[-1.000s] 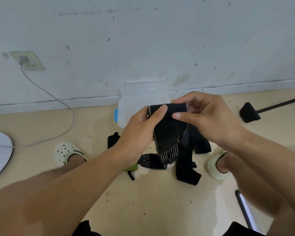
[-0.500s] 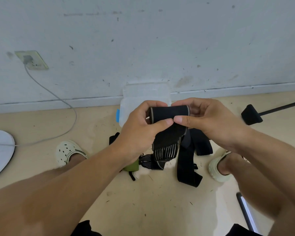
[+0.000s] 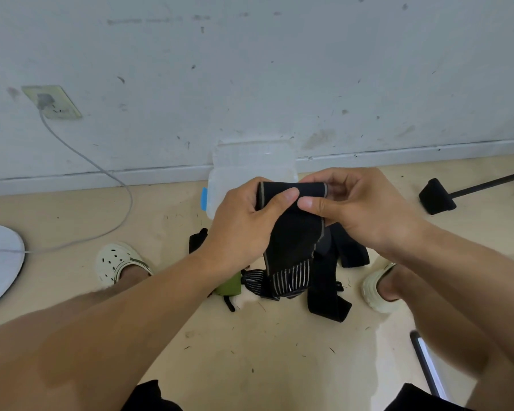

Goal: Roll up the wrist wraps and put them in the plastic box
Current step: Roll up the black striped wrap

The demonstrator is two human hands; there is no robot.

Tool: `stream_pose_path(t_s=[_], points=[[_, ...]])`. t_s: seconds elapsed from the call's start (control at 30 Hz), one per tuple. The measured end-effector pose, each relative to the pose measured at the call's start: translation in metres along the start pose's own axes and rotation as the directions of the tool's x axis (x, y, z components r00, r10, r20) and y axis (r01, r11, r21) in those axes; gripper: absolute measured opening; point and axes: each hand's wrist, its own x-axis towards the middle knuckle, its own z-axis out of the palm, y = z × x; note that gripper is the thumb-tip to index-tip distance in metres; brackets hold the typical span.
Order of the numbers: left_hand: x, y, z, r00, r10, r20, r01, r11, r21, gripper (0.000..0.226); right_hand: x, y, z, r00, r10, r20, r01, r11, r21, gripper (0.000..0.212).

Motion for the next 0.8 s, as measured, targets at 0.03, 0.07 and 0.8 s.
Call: stream_pose_path(t_s=[0.03,0.07,0.8], points=[[0.0,-0.001,0.001,1.0,-0.022,-0.007,0.022,0.999,-0.034,0.015,0.001,0.001,0.002,1.0,-0.012,-0.024,0.011,1.0,-0.023,0.02],[0.001,-0.004,0.002,0.998,-0.055,-0.004,0.055,0.995,-0.082,0.017,0.002,0.002,0.003,0.998,-0.03,-0.048,0.027,0.999,-0.046,0.02],[0.003,-0.011,-0.003,0.979,-0.169,0.113,0.192,0.952,-0.239,0.027,0.001,0.001,-0.005,0.998,0.058,0.041,-0.063,0.987,0.148,0.046]])
